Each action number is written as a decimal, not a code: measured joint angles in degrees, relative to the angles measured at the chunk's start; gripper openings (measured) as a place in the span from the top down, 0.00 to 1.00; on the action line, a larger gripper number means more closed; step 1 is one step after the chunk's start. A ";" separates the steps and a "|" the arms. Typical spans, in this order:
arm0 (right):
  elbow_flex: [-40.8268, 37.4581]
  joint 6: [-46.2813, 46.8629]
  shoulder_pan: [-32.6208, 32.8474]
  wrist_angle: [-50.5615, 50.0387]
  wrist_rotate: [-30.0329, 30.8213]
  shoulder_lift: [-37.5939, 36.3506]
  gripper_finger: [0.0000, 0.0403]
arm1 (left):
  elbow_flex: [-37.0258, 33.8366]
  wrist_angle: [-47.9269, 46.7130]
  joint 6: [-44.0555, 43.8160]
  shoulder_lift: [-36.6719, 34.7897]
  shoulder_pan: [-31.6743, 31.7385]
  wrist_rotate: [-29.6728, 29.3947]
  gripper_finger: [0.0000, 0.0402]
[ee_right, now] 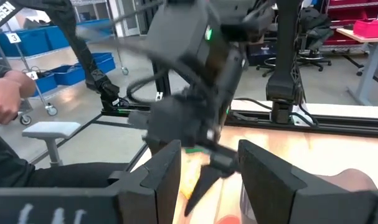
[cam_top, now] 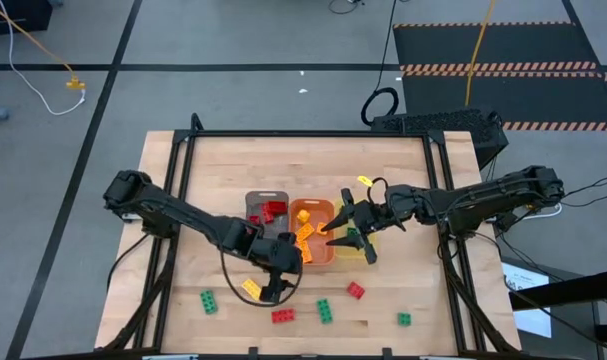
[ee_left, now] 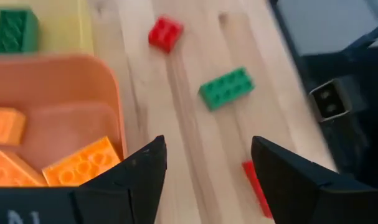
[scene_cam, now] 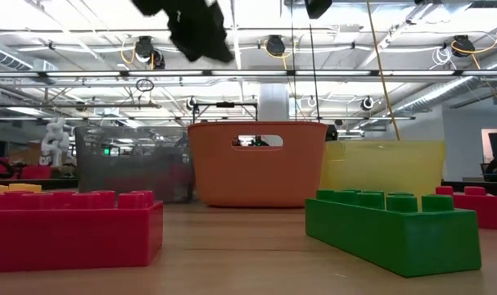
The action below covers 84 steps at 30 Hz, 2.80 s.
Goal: Sort & place blocks by color
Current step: Adjust the orange bin on the table, then put the yellow game piece into the orange bin
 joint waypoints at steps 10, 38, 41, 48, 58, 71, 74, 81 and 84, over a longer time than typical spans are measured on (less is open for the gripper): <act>0.00 0.12 0.02 -0.02 0.01 0.00 0.62 | -0.15 0.59 0.18 6.71 0.26 -0.15 0.49; -0.02 0.12 0.03 -1.43 0.00 0.00 0.62 | 3.48 -3.69 0.68 3.55 1.60 -1.77 0.49; -0.04 0.12 0.04 -1.82 0.00 0.00 0.62 | 4.63 -8.83 0.40 1.68 0.13 -1.76 0.49; -0.04 0.12 0.04 -2.58 -0.02 0.00 0.62 | 4.70 -21.06 -1.01 0.00 -4.79 -6.60 0.49; -0.04 0.49 0.30 -2.57 -0.09 0.02 0.62 | 3.72 -29.98 -1.03 0.17 -11.84 -7.76 0.48; -0.04 0.13 0.63 -2.12 -0.13 0.02 0.62 | -1.03 -26.60 1.01 7.13 -12.75 -8.24 0.15; -0.04 -0.06 0.63 -2.25 -0.11 0.02 0.62 | -1.03 -26.71 1.91 8.50 -12.66 -7.18 0.11; -0.04 -0.08 0.63 -2.62 -0.11 0.02 0.62 | -0.96 -26.16 3.36 11.75 -12.72 -4.68 0.13; -0.04 -0.08 0.63 -2.94 -0.11 0.02 0.62 | -0.85 -25.37 3.50 13.46 -12.61 -4.39 0.18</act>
